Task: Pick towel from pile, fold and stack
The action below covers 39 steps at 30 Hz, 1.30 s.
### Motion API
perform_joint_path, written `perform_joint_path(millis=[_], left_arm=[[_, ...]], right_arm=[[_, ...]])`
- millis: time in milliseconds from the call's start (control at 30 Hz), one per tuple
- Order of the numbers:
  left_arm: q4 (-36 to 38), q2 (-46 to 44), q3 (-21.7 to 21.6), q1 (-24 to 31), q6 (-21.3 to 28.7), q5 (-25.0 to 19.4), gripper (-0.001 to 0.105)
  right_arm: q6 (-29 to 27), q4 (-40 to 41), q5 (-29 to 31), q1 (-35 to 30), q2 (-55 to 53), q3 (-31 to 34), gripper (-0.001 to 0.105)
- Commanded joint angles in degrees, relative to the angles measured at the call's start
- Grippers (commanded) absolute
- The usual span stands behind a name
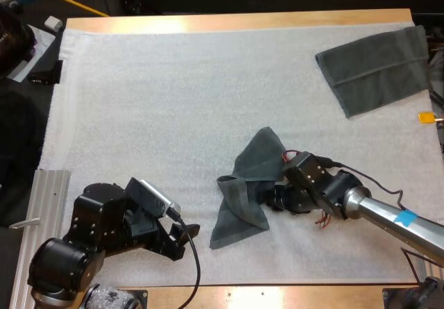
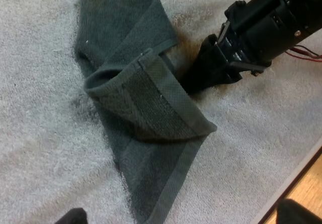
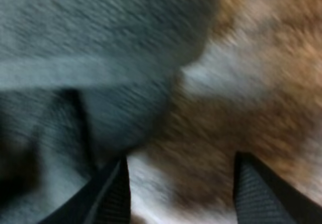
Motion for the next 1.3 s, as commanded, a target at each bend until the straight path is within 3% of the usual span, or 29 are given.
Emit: perform_joint_path(millis=[0, 333, 600, 767, 1067, 1267], left_arm=[[0.0, 0.1, -0.3, -0.1, -0.4, 0.5, 0.070], [0.0, 0.2, -0.3, -0.1, -0.5, 0.6, 0.070], [-0.1, 0.3, -0.3, -0.1, -0.6, 0.7, 0.070], [-0.2, 0.1, -0.3, -0.2, -0.5, 0.4, 0.071], [-0.3, 0.3, -0.3, -0.2, -0.4, 0.5, 0.070], [-0.2, 0.2, -0.3, -0.2, -0.3, 0.5, 0.070]], right_arm=[[2.1, -4.2, -1.6, -0.3, 0.5, 0.1, 0.046], [8.2, -12.3, -3.2, -0.4, 5.3, 0.1, 0.043], [8.4, -12.6, -2.9, -0.4, 5.6, -0.2, 0.001], [6.0, -12.0, -2.1, -0.3, 1.5, -0.2, 0.000], [-1.5, -1.8, 2.8, -0.3, -10.1, -0.9, 0.001], [-6.1, 2.5, 4.6, -0.4, -13.0, -6.4, 0.001]])
